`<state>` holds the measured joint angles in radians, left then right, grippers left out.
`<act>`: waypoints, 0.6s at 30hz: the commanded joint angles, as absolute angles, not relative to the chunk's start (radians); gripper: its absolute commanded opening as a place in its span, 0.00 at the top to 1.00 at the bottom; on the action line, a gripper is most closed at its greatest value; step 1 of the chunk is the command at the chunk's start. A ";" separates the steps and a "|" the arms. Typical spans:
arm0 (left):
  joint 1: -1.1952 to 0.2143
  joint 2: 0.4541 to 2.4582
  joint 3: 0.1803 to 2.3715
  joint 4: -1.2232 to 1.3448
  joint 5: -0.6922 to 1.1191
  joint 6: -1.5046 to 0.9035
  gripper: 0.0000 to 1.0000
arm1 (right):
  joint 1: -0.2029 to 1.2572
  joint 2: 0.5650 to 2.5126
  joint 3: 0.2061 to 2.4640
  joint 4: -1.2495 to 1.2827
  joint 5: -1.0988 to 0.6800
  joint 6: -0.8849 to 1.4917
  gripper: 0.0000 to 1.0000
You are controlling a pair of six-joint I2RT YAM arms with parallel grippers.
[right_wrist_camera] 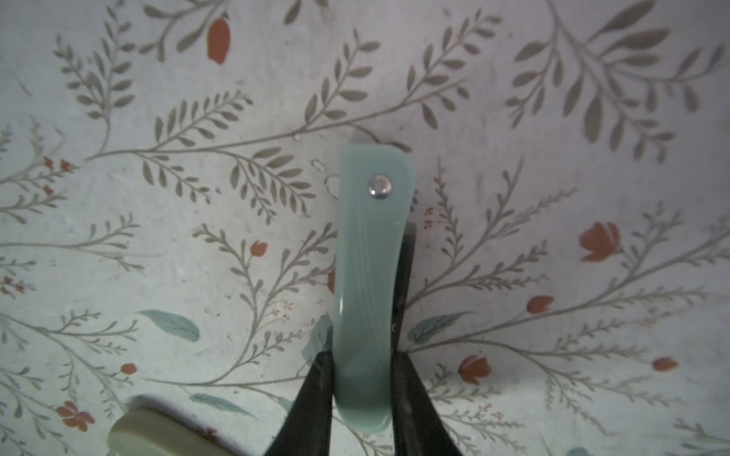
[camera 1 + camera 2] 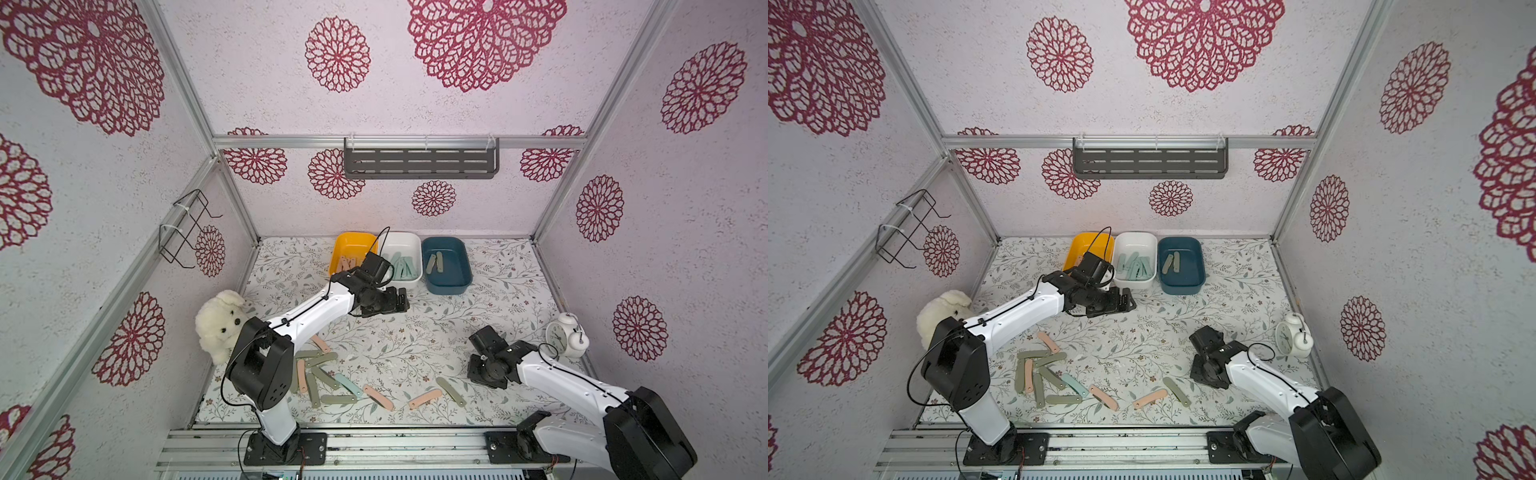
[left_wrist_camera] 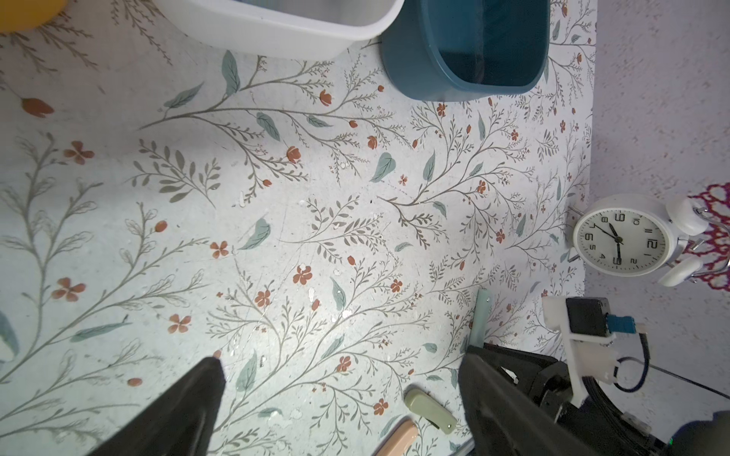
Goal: Place the fruit knives into the storage box by color
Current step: Pick up the fruit knife from the center of the board.
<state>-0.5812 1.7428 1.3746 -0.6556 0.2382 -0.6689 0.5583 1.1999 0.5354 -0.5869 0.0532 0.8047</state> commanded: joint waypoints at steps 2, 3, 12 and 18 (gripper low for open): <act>-0.560 1.723 1.384 -0.655 0.230 -0.648 0.03 | 0.565 1.272 0.574 -0.595 0.052 0.756 0.76; -0.555 1.724 1.387 -0.660 0.227 -0.649 0.03 | 0.565 1.283 0.590 -0.589 0.052 0.749 0.76; -0.509 1.728 1.421 -0.694 0.215 -0.661 0.03 | 0.568 1.396 0.755 -0.519 0.039 0.650 0.77; -0.495 1.752 1.459 -0.711 0.219 -0.669 0.03 | 0.570 1.459 0.857 -0.500 0.029 0.581 0.77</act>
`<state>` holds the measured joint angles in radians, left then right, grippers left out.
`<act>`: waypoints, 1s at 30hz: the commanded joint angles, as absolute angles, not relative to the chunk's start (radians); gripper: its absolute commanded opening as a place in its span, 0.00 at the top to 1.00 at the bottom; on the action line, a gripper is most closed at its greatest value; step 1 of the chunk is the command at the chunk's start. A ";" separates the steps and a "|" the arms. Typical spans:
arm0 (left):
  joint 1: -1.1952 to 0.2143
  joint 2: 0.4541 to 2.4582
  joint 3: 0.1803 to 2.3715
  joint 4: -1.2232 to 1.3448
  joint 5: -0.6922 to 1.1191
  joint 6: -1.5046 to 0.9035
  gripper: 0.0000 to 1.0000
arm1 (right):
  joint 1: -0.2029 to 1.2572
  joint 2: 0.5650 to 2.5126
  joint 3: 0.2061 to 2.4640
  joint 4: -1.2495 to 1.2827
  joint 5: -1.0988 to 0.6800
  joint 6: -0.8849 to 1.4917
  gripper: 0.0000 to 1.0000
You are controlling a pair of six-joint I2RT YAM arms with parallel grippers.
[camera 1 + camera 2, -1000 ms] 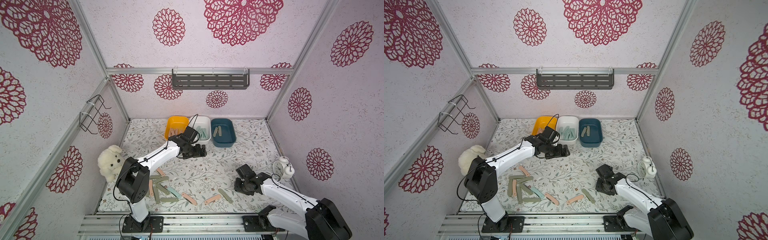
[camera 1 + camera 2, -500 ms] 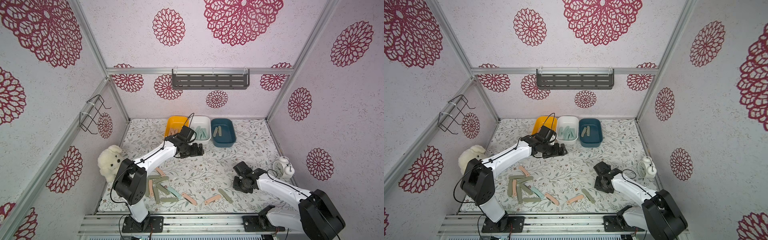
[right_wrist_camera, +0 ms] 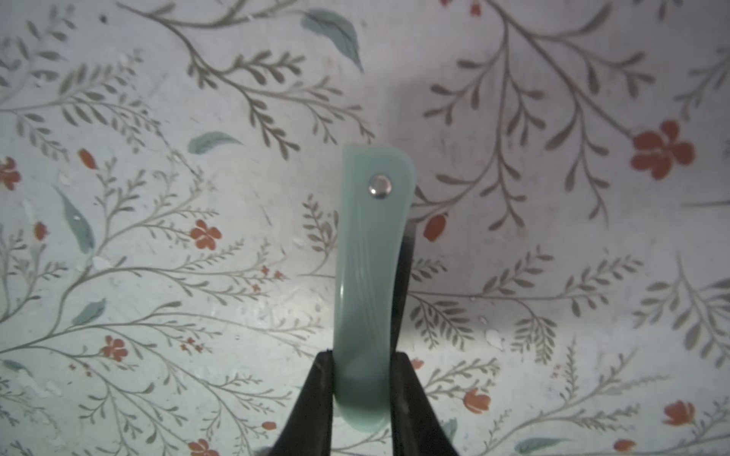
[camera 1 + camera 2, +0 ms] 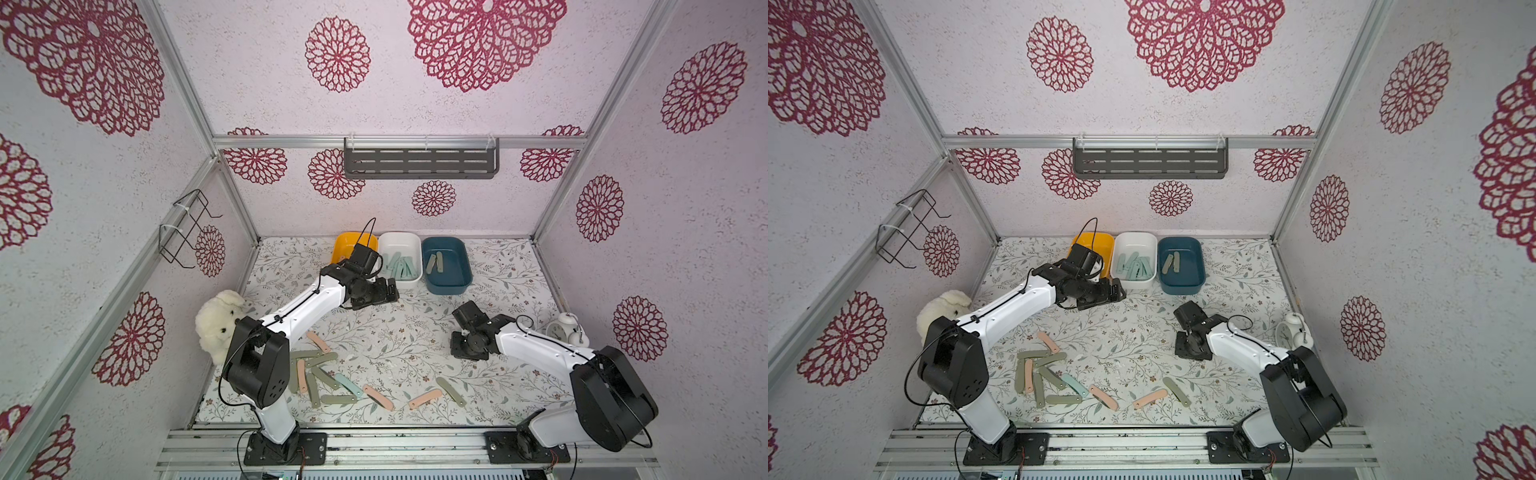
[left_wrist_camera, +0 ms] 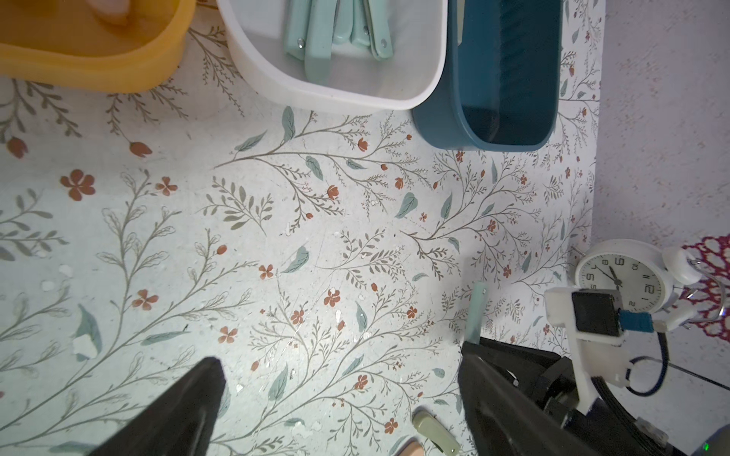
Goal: Place the fruit knives into the storage box by color
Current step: Pick up the fruit knife from the center of the board, then place the fruit knife in the storage box.
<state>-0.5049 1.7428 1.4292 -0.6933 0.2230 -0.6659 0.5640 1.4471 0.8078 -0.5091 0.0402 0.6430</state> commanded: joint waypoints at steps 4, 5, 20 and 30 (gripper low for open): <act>-0.485 1.769 1.497 -0.723 0.220 -0.672 0.03 | 0.569 1.488 0.930 -0.499 0.022 0.551 0.77; -0.480 1.773 1.505 -0.726 0.221 -0.673 0.03 | 0.569 1.492 0.947 -0.498 0.020 0.547 0.77; -0.419 1.797 1.567 -0.747 0.234 -0.667 0.03 | 0.569 1.753 1.347 -0.500 -0.012 0.437 0.77; -0.383 1.803 1.572 -0.762 0.248 -0.654 0.03 | 0.545 2.133 1.852 -0.580 -0.028 0.347 0.78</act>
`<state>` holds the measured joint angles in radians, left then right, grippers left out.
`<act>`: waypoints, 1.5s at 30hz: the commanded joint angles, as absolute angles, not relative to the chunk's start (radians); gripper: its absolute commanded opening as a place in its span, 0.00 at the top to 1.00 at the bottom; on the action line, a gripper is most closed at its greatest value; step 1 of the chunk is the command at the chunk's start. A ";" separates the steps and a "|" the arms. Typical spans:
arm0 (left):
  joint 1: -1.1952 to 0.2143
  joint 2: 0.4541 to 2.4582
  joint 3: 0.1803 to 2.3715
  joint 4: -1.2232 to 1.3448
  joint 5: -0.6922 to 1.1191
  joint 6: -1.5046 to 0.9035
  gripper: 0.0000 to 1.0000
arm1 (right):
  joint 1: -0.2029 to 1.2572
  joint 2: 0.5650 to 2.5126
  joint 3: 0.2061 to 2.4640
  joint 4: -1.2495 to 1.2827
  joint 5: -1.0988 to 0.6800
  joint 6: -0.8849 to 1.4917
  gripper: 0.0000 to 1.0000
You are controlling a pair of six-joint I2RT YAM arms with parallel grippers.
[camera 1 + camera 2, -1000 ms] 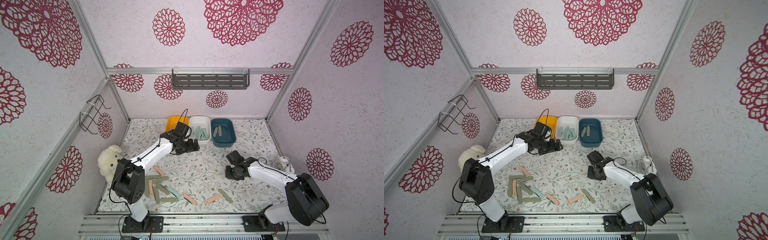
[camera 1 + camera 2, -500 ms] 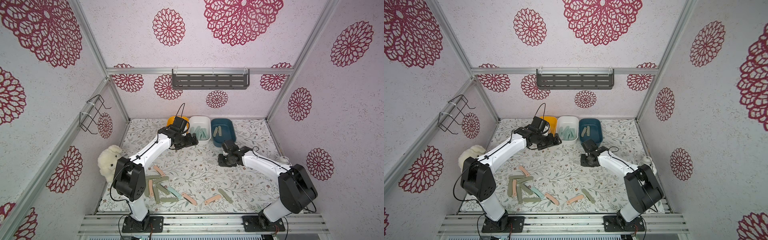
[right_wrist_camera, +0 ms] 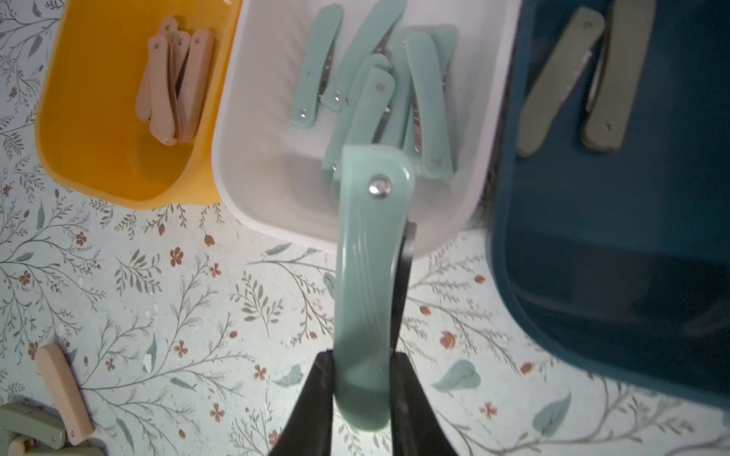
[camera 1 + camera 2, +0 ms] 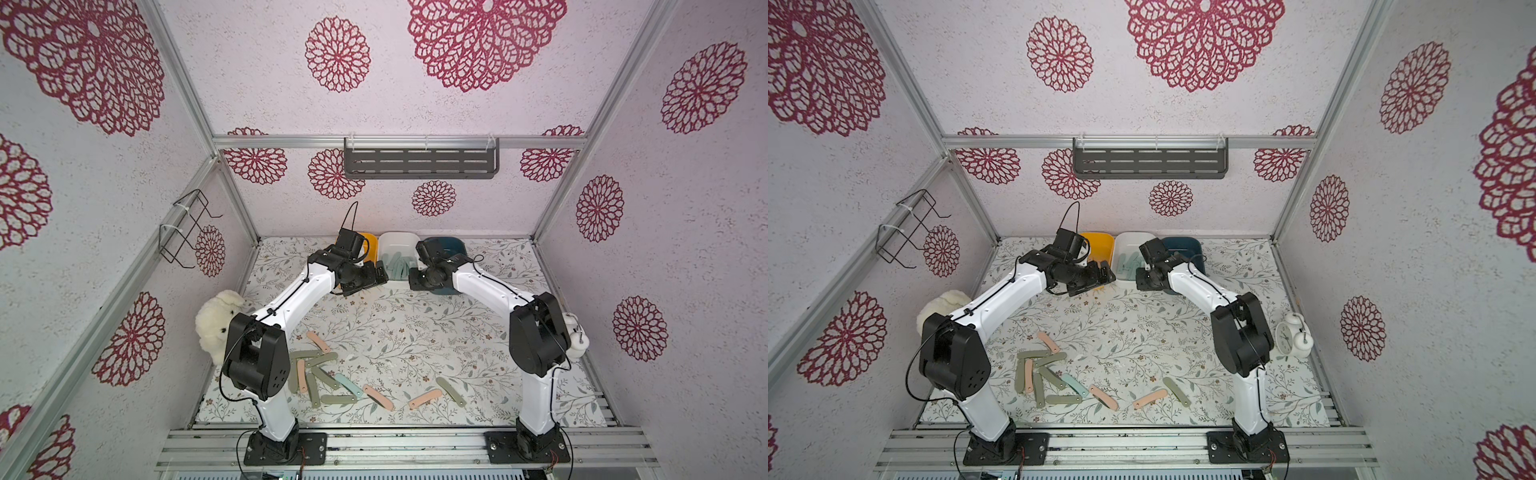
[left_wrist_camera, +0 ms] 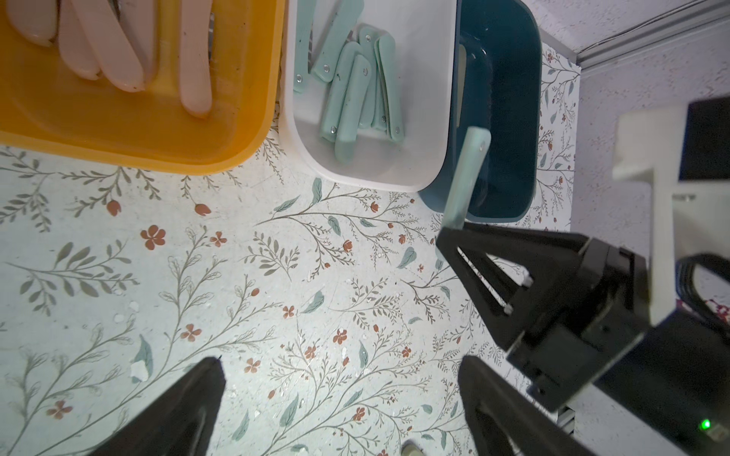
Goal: Place the fruit knives into the storage box by color
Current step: Place the fruit knife in the storage box, then pick up the fruit knife from the center of the board.
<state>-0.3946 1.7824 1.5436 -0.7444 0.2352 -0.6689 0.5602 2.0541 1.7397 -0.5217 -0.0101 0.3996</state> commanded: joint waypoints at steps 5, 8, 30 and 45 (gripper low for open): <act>-0.374 1.821 1.585 -0.761 0.268 -0.657 0.03 | 0.531 2.346 2.158 -0.683 -0.038 0.319 0.77; -0.368 1.831 1.601 -0.786 0.254 -0.646 0.03 | 0.530 2.436 2.295 -0.742 -0.029 0.305 0.76; -0.433 1.700 1.458 -0.719 0.256 -0.683 0.03 | 0.567 1.866 1.685 -0.648 0.032 0.297 0.51; -0.671 1.592 1.232 -0.656 0.178 -0.848 0.03 | 0.818 0.997 0.616 -0.693 -0.009 0.739 0.50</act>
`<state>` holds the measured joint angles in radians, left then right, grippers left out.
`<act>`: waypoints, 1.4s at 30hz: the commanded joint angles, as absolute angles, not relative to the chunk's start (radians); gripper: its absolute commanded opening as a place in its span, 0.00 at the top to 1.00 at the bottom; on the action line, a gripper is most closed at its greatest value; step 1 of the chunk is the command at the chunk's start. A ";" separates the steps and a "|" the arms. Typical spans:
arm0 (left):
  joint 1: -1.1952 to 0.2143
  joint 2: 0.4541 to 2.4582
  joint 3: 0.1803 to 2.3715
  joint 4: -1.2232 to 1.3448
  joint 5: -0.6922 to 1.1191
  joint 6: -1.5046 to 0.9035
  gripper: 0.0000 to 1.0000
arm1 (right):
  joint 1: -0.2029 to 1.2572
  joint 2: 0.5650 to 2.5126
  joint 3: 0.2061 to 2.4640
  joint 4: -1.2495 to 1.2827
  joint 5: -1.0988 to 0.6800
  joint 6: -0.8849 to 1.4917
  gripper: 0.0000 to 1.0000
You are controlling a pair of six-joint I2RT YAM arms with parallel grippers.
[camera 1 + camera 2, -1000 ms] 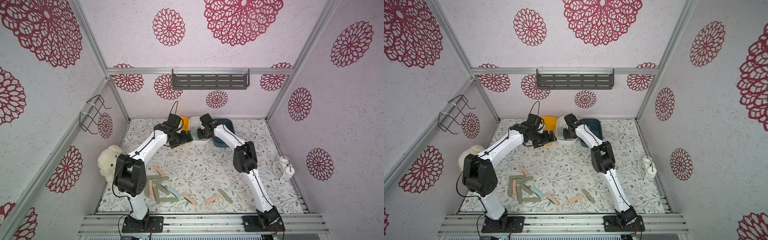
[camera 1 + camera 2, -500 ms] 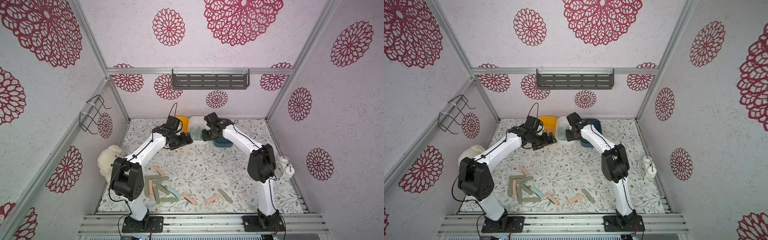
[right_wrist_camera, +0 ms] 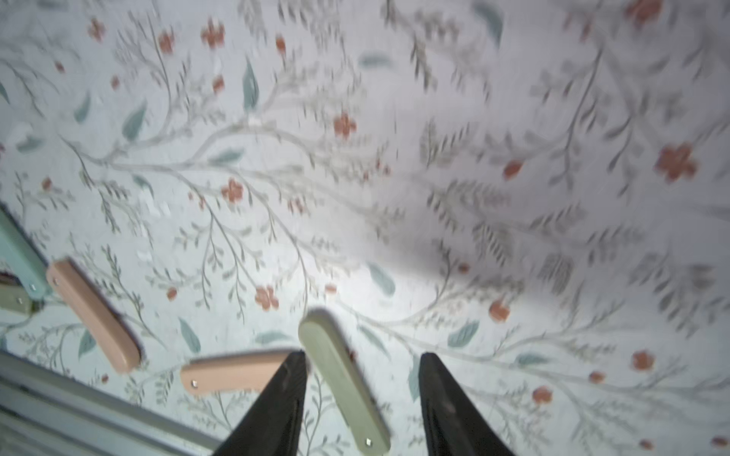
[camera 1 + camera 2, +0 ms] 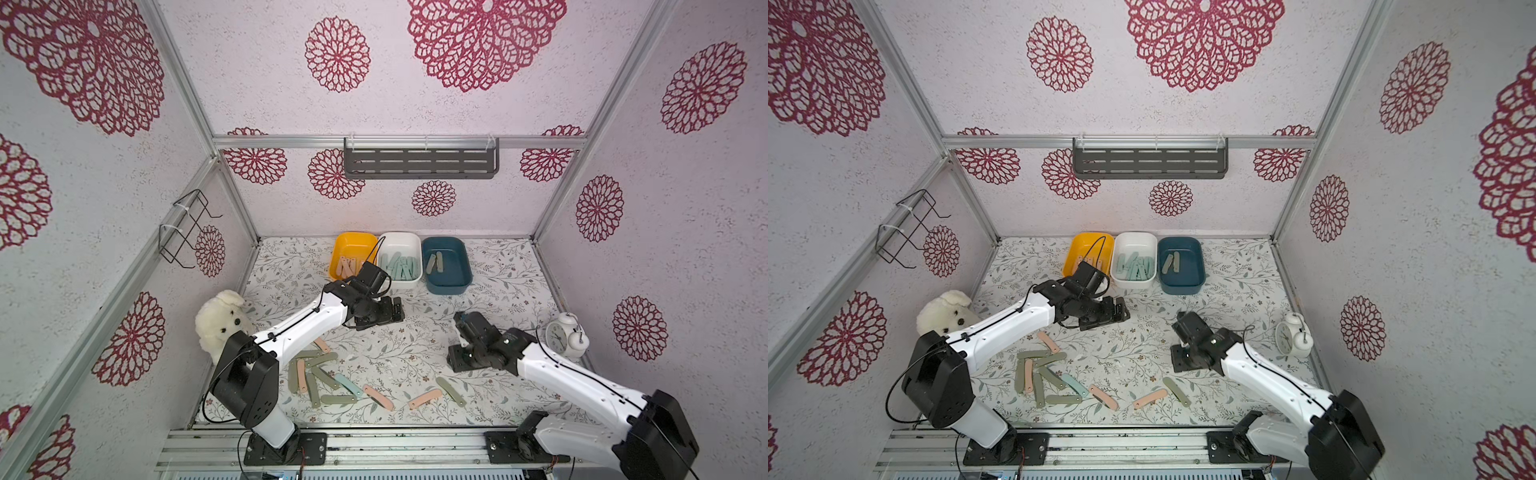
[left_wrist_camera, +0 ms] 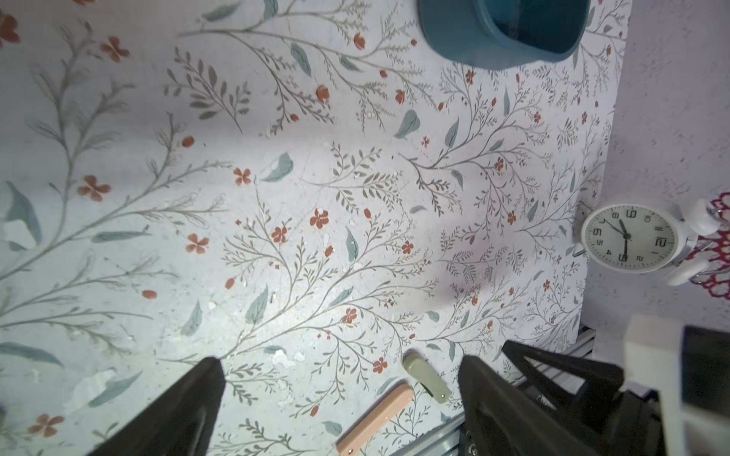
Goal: Place the fruit knives into the storage box by color
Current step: Pick up the fruit knife from the center of the board.
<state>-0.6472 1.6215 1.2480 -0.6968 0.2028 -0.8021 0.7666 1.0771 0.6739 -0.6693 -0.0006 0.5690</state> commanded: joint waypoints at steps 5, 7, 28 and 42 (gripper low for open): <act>-0.692 1.600 1.225 -0.656 0.167 -0.853 0.03 | 0.938 0.950 0.522 -0.682 0.010 0.858 0.50; -0.695 1.605 1.226 -0.658 0.167 -0.851 0.03 | 0.950 0.959 0.511 -0.673 0.022 0.865 0.49; -0.655 1.603 1.253 -0.698 0.160 -0.767 0.03 | 0.966 1.281 0.597 -0.536 0.089 0.769 0.51; -0.627 1.595 1.252 -0.692 0.173 -0.751 0.03 | 0.907 1.295 0.592 -0.540 0.110 0.804 0.72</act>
<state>-0.6373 1.6211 1.2495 -0.6945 0.1680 -0.7692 0.9291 1.3090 0.6079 -0.5217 0.1009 0.7902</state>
